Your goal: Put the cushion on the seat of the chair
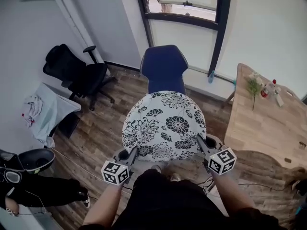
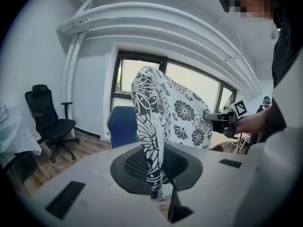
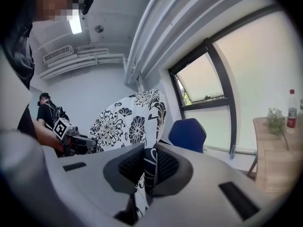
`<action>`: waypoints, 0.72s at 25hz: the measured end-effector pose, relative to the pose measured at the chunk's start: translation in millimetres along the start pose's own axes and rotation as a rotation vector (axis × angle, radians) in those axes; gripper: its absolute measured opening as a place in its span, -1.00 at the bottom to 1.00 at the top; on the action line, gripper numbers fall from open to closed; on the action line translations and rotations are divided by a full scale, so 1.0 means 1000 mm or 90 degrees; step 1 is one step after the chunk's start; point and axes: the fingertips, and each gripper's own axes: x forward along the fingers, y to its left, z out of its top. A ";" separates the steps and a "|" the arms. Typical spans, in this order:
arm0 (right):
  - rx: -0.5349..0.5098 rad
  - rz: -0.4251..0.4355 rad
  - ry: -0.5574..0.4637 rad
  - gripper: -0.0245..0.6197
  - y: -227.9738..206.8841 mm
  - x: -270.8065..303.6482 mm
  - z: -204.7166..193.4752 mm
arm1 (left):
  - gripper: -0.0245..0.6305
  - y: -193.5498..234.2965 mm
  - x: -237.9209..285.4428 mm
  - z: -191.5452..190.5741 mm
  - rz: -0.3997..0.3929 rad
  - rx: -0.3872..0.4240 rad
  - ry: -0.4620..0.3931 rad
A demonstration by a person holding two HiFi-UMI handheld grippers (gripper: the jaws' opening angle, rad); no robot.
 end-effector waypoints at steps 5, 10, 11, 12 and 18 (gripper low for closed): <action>0.007 -0.004 0.014 -0.81 -0.012 0.006 -0.002 | -0.82 0.007 0.009 -0.004 0.002 -0.005 0.007; 0.013 -0.008 0.023 -0.81 -0.035 0.025 0.011 | -0.82 0.020 0.047 0.015 -0.009 -0.006 0.019; 0.015 -0.011 0.024 -0.81 -0.040 0.028 0.014 | -0.82 0.022 0.056 0.019 -0.015 -0.007 0.020; 0.018 -0.017 0.023 -0.81 -0.045 0.031 0.016 | -0.82 0.023 0.064 0.022 -0.022 -0.006 0.021; 0.033 -0.054 0.018 -0.81 -0.069 0.052 0.023 | -0.82 0.045 0.106 0.041 -0.055 0.009 0.027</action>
